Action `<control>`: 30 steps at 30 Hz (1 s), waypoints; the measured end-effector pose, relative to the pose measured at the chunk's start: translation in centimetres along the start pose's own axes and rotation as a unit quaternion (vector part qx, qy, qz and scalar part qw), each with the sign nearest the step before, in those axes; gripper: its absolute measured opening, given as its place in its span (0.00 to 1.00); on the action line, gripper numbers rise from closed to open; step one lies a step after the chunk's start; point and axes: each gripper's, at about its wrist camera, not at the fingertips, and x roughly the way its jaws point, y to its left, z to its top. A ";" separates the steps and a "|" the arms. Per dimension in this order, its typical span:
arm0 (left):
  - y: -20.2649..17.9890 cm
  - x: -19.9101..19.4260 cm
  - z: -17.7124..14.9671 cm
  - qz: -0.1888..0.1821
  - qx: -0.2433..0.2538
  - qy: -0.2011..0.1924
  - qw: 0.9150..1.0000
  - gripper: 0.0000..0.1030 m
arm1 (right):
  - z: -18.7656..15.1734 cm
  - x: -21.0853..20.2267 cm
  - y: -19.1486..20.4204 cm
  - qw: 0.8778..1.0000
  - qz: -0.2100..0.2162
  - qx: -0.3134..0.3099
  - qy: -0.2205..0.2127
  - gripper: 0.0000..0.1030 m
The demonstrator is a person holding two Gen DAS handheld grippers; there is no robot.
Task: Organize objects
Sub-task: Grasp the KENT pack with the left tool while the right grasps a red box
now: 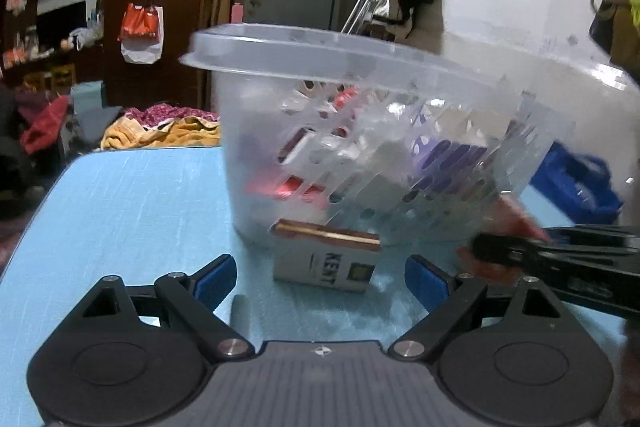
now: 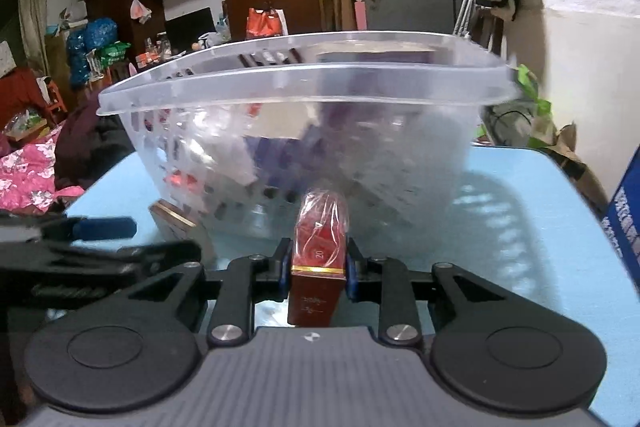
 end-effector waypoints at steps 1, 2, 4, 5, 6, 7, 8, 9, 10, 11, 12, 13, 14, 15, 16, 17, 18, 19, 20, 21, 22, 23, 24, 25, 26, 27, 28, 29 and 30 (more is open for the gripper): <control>-0.3 0.5 0.2 0.003 0.000 0.008 1.000 0.91 | 0.1 0.0 -0.1 1.000 -0.001 -0.004 0.005 0.30; -0.5 0.9 0.3 0.002 -0.004 0.011 1.000 0.91 | -0.1 -0.2 -0.3 1.000 -0.001 -0.005 0.004 0.33; -0.5 1.2 0.4 0.003 -0.014 0.013 1.000 0.79 | -0.4 -0.4 -0.4 1.000 -0.007 -0.014 0.005 0.43; -0.7 1.2 0.4 0.013 -0.013 0.014 1.000 0.60 | -0.1 -0.2 -0.2 1.000 -0.006 -0.019 0.009 0.44; -1.1 1.1 0.4 0.033 -0.004 0.010 0.999 0.60 | -0.3 -0.2 -0.2 1.000 -0.006 -0.022 0.009 0.43; -1.4 1.0 0.3 0.047 0.004 0.009 0.999 0.60 | -0.4 -0.1 -0.1 1.000 -0.008 -0.022 0.011 0.38; -1.8 0.7 0.2 0.053 0.014 0.007 0.998 0.60 | -0.5 -0.1 -0.1 1.000 -0.009 -0.022 0.012 0.30; -2.1 0.4 0.0 0.053 0.022 0.005 0.998 0.60 | -0.6 0.0 -0.2 1.000 -0.010 -0.018 0.012 0.26; -2.3 0.0 -0.2 0.047 0.023 0.001 0.999 0.60 | -0.7 -0.1 -0.5 1.000 -0.010 -0.014 0.007 0.26; -2.4 -0.3 -0.3 0.041 0.021 -0.004 0.999 0.60 | -0.8 -0.1 -0.6 1.000 -0.014 -0.009 0.004 0.26; -2.5 -0.6 -0.4 0.040 0.020 -0.007 0.999 0.60 | -1.0 -0.1 -0.7 1.000 -0.016 -0.005 0.000 0.26; -2.4 -0.7 -0.4 0.042 0.019 -0.009 0.999 0.60 | -1.2 -0.2 -0.7 1.000 -0.017 -0.003 -0.004 0.26; -2.4 -0.8 -0.4 0.044 0.018 -0.010 0.999 0.60 | -1.4 -0.2 -0.7 1.000 -0.019 -0.005 -0.008 0.26; -2.3 -0.8 -0.4 0.044 0.018 -0.010 0.999 0.60 | -1.5 -0.2 -0.8 1.000 -0.021 -0.008 -0.011 0.26; -2.2 -0.9 -0.5 0.043 0.018 -0.008 0.999 0.60 | -1.5 -0.2 -0.7 1.000 -0.025 -0.010 -0.014 0.26; -2.1 -1.0 -0.5 0.041 0.017 -0.008 0.999 0.60 | -1.5 -0.2 -0.7 0.999 -0.030 -0.009 -0.016 0.26; -2.1 -1.0 -0.4 0.041 0.015 -0.010 0.999 0.60 | -1.5 -0.2 -0.8 0.999 -0.029 -0.007 -0.016 0.26; -2.0 -1.1 -0.4 0.042 0.014 -0.010 0.999 0.60 | -1.5 -0.2 -1.0 1.000 -0.027 -0.002 -0.016 0.26; -2.0 -1.1 -0.4 0.040 0.013 -0.010 0.999 0.60 | -1.5 -0.3 -1.2 1.000 -0.025 0.004 -0.017 0.26; -1.8 -1.0 -0.4 0.038 0.012 -0.011 0.999 0.60 | -1.5 -0.3 -1.3 0.999 -0.026 0.009 -0.018 0.26; -1.8 -1.1 -0.4 0.039 0.011 -0.011 0.999 0.60 | -1.6 -0.4 -1.4 0.999 -0.027 0.011 -0.019 0.26; -1.9 -0.9 -0.4 0.040 0.011 -0.011 0.999 0.60 | -1.6 -0.4 -1.4 0.999 -0.030 0.011 -0.020 0.26; -1.9 -0.8 -0.2 0.039 0.011 -0.011 0.999 0.60 | -1.7 -0.4 -1.3 0.999 -0.034 0.009 -0.021 0.26; -1.8 -0.8 -0.2 0.038 0.011 -0.014 0.999 0.60 | -1.7 -0.4 -1.2 0.999 -0.037 0.006 -0.022 0.26; -1.8 -0.8 -0.2 0.038 0.011 -0.016 0.999 0.60 | -1.7 -0.5 -1.1 0.999 -0.040 0.004 -0.023 0.26; -1.9 -0.7 -0.1 0.040 0.012 -0.017 0.999 0.60 | -1.7 -0.5 -1.1 0.999 -0.041 0.003 -0.023 0.26; -1.9 -0.7 -0.1 0.041 0.012 -0.018 0.999 0.60 | -1.7 -0.5 -1.1 0.999 -0.042 0.003 -0.024 0.26; -1.9 -0.8 -0.1 0.041 0.012 -0.019 0.999 0.60 | -1.7 -0.5 -1.1 0.999 -0.043 0.003 -0.024 0.26; -2.0 -0.7 -0.1 0.039 0.013 -0.020 0.999 0.60 | -1.8 -0.6 -1.2 0.999 -0.043 0.005 -0.026 0.26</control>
